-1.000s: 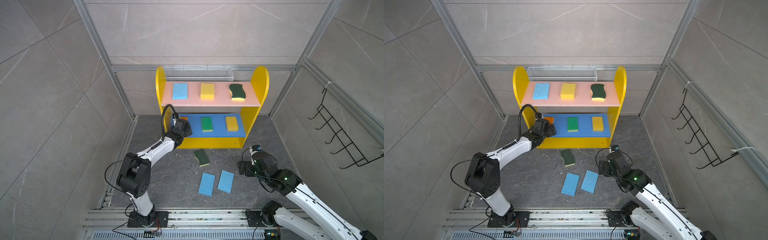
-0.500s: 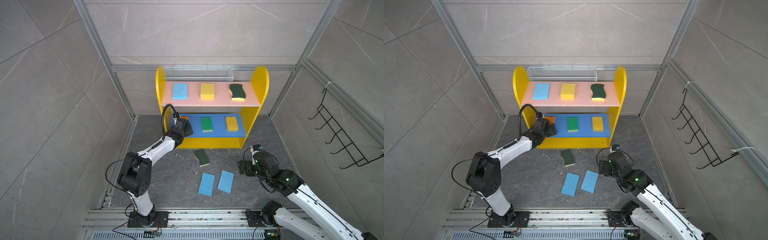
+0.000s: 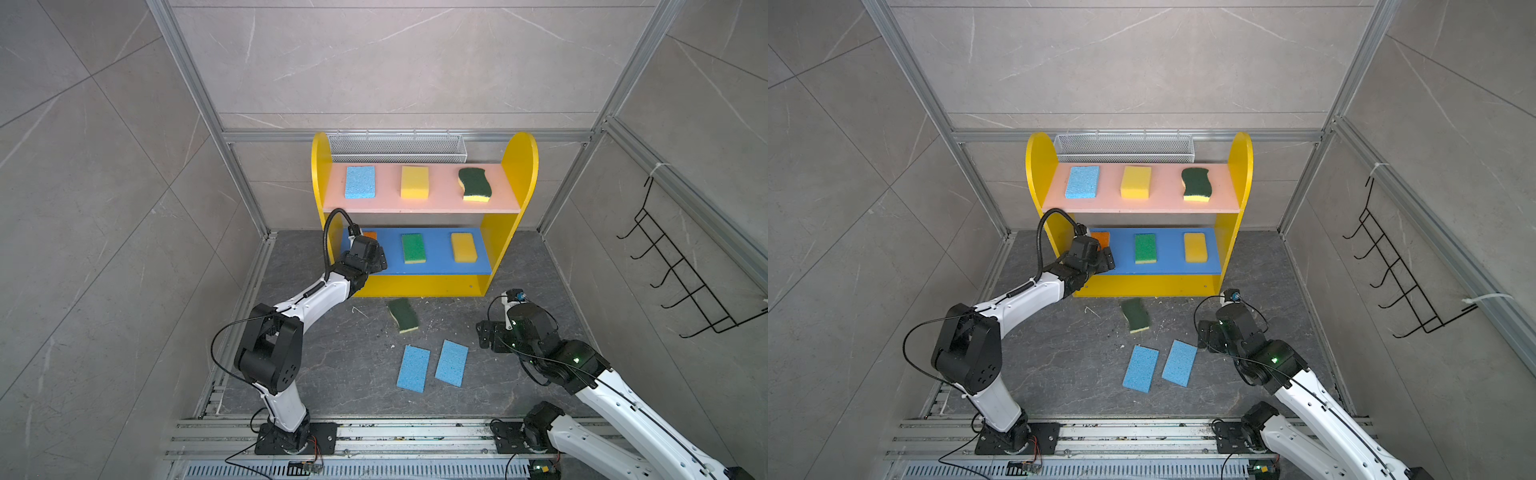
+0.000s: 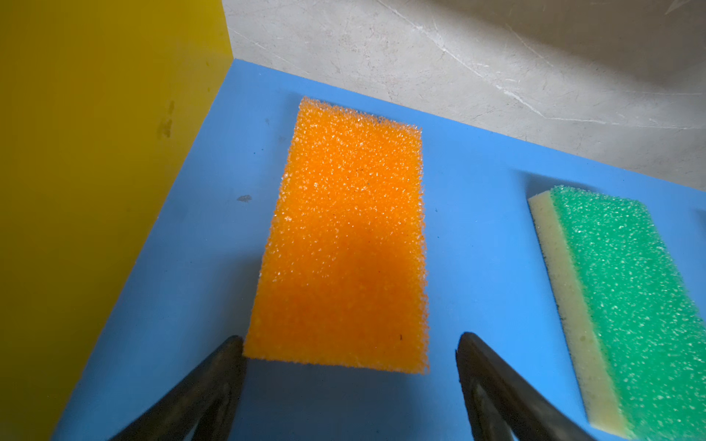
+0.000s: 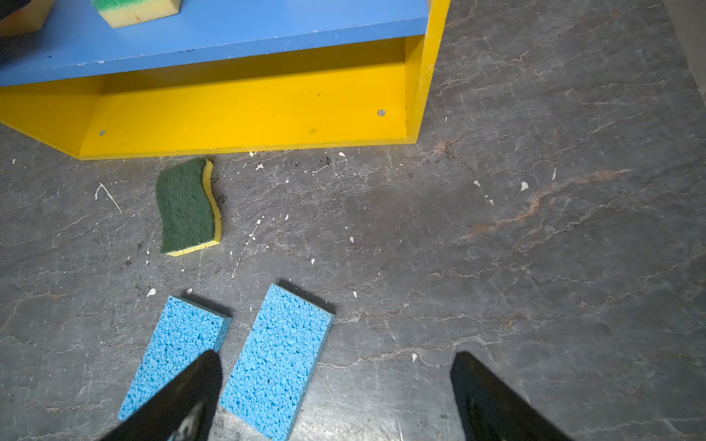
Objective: Arrange cleaning sponges on a shelf
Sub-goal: Move the cleaning sponge to the shelf.
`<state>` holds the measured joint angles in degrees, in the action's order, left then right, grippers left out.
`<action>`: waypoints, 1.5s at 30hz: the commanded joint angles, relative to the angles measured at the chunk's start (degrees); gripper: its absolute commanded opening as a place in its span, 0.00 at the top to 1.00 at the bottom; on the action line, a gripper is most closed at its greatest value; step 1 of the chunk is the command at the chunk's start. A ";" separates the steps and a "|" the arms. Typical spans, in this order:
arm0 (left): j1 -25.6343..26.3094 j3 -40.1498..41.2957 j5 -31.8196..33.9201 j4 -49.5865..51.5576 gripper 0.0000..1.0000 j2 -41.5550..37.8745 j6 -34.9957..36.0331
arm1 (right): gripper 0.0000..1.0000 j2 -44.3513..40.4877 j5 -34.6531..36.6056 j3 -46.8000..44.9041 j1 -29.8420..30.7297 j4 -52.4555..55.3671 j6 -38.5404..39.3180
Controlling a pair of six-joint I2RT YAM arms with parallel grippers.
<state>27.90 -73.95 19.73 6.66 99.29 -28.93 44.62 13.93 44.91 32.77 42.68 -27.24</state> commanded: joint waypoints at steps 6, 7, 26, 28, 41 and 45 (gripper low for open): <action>2.68 1.30 7.07 5.92 0.11 -11.46 2.75 | 0.04 -0.85 1.17 1.52 0.18 1.41 -0.15; 3.21 1.27 7.08 6.97 0.11 -12.93 3.67 | 0.04 -0.85 1.27 1.50 0.18 1.32 -0.25; 4.95 7.33 4.48 14.29 0.11 -25.74 8.46 | 0.04 5.17 2.06 2.21 0.18 -4.17 -0.21; 5.64 7.01 6.39 12.78 0.10 -23.11 8.27 | 0.04 5.17 2.06 2.07 0.18 -4.32 -0.17; 5.15 -1.86 10.82 5.81 0.03 -4.71 10.28 | 0.04 4.95 4.17 2.20 0.18 -5.59 2.84; 4.29 -4.74 10.95 5.14 0.02 -1.79 10.65 | 0.04 5.95 4.06 2.46 0.23 -6.59 3.18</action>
<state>33.04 -75.44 28.67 14.74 96.73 -19.79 49.89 16.80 46.00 32.77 37.58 -25.45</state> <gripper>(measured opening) 0.978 0.963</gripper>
